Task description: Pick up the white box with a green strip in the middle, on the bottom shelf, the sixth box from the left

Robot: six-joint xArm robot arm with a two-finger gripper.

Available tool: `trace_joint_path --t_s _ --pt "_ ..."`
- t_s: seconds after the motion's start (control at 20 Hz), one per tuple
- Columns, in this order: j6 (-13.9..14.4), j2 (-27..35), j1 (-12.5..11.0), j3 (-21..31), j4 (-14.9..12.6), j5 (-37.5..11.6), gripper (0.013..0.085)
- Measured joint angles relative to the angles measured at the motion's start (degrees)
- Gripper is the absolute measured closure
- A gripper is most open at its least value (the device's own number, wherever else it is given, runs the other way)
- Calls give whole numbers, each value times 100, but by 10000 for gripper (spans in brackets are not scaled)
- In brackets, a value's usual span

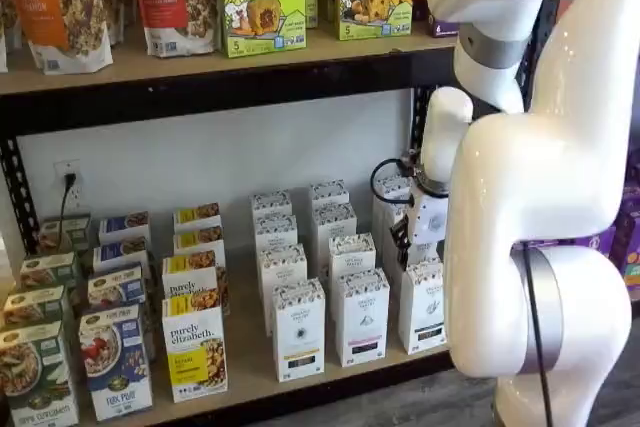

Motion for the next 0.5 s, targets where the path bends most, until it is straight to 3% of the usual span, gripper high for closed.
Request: trace_joint_path --t_s 0.1,0.25,0.3,0.5 --pt "127 156 3 -182 -124 30 130" --pt "544 443 -33 -556 -593 195 130" --pt "550 575 -46 -718 -614 276 130" --pt "106 1047 -131 -1252 -232 364 130"
